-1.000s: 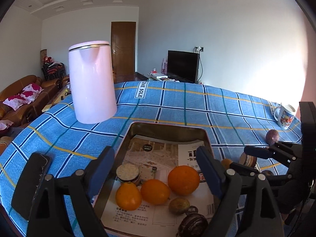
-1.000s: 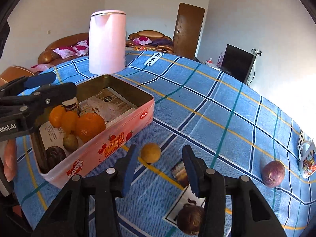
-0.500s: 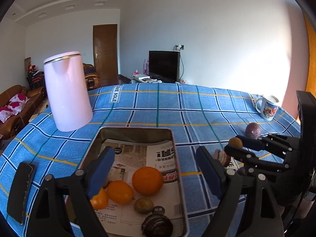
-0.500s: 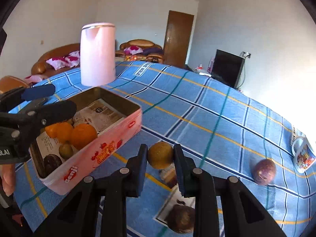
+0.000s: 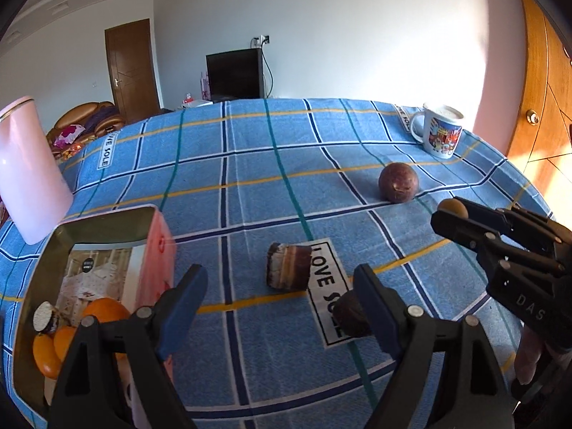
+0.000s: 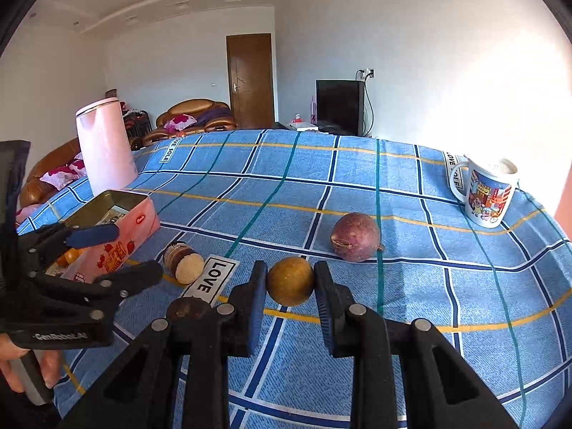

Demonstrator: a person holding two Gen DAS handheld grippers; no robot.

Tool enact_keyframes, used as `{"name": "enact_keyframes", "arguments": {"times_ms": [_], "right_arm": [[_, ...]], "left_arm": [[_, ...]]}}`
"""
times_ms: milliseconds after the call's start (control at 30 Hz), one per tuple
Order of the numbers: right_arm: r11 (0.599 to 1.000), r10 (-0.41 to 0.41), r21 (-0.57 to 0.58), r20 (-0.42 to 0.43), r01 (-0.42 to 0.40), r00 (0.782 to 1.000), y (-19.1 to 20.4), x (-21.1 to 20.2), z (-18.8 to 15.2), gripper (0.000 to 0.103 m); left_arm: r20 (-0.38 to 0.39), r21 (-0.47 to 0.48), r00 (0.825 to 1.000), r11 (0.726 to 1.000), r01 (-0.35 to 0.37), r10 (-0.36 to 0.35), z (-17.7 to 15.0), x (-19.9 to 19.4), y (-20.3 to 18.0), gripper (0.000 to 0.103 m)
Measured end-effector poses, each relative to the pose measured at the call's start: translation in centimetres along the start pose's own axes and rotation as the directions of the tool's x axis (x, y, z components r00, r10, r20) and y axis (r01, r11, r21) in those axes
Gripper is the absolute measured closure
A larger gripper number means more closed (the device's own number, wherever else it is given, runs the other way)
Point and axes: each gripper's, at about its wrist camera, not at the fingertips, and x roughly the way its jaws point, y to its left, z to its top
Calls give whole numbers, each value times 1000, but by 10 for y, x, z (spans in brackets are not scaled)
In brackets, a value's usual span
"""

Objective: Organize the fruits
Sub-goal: 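Grasp the brown-and-white cake with the left tool while the right tool grasps the yellow fruit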

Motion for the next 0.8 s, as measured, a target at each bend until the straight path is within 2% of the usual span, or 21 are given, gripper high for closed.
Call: {"name": "enact_keyframes", "arguments": {"times_ms": [33,100,133,167,200,233,500,800], "right_arm": [[1000,9,2,-3,-9,1000,-1,1,0,75],[1000,19,7,-6,-19,1000,1,2,0,75],[1000,23,10,-5,-23,1000,1,2,0,75],[1000,26,13,-3,-26,1000,1,3,1,75],[999,27,17,-1,-27,1000,0,2,0,75],[999,28,21,0,-28,1000,0,2,0,75],[999,48,24,40,-49,998,-2,-5,-2,75],[998,54,27,125,-58,991,-4,-20,-3,75]], "left_arm": [[-23,-2,1000,1000,7,-7,2,7,-1,19],[-59,-5,998,1000,-3,3,5,21,-2,32],[-76,-8,997,1000,3,-3,6,27,-1,34],[-93,-16,996,1000,8,-9,6,34,0,44],[-120,-27,993,999,18,-21,6,40,2,69],[-131,-45,991,999,30,-36,6,42,4,71],[-38,-83,997,995,62,-65,2,20,10,71],[93,-89,995,996,28,-20,0,-7,15,71]]}}
